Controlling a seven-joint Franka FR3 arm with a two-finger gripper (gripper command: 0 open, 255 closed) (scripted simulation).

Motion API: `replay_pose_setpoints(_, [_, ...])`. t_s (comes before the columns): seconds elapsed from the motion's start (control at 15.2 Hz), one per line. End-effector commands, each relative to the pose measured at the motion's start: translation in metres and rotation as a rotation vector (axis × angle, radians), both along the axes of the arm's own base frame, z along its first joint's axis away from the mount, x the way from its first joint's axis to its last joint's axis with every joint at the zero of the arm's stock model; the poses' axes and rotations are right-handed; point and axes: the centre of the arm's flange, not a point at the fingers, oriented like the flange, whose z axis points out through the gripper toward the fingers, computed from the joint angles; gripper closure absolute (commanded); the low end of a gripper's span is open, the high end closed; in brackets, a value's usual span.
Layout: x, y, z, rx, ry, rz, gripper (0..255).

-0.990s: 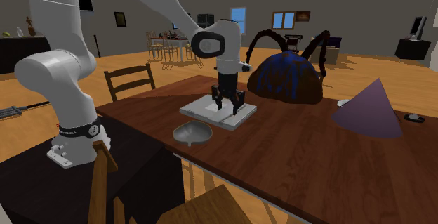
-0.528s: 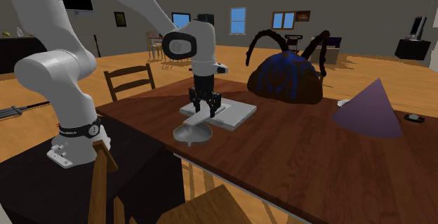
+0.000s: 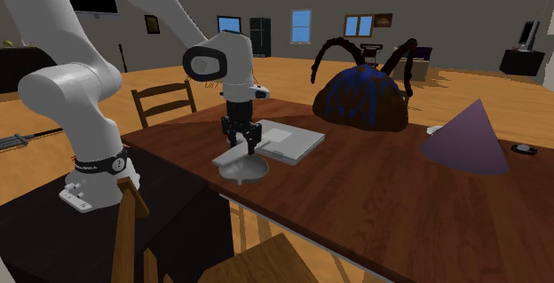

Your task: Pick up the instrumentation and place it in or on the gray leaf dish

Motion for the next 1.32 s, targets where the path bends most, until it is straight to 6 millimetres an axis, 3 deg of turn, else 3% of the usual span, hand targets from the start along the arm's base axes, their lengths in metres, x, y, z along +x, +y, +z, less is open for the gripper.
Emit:
replay_pose_setpoints(0.0, [-0.001, 0.000, -0.011, 0.000, -0.001, 0.000, 255])
replay_pose_setpoints(0.53, [-0.001, 0.000, -0.057, 0.000, -0.001, 0.000, 255])
replay_pose_setpoints(1.06, [-0.001, 0.000, -0.057, 0.000, -0.001, 0.000, 255])
replay_pose_setpoints(1.12, [-0.001, 0.000, -0.057, 0.000, -0.001, 0.000, 0])
replay_pose_setpoints(1.25, [-0.001, 0.000, -0.056, 0.000, -0.001, 0.000, 0])
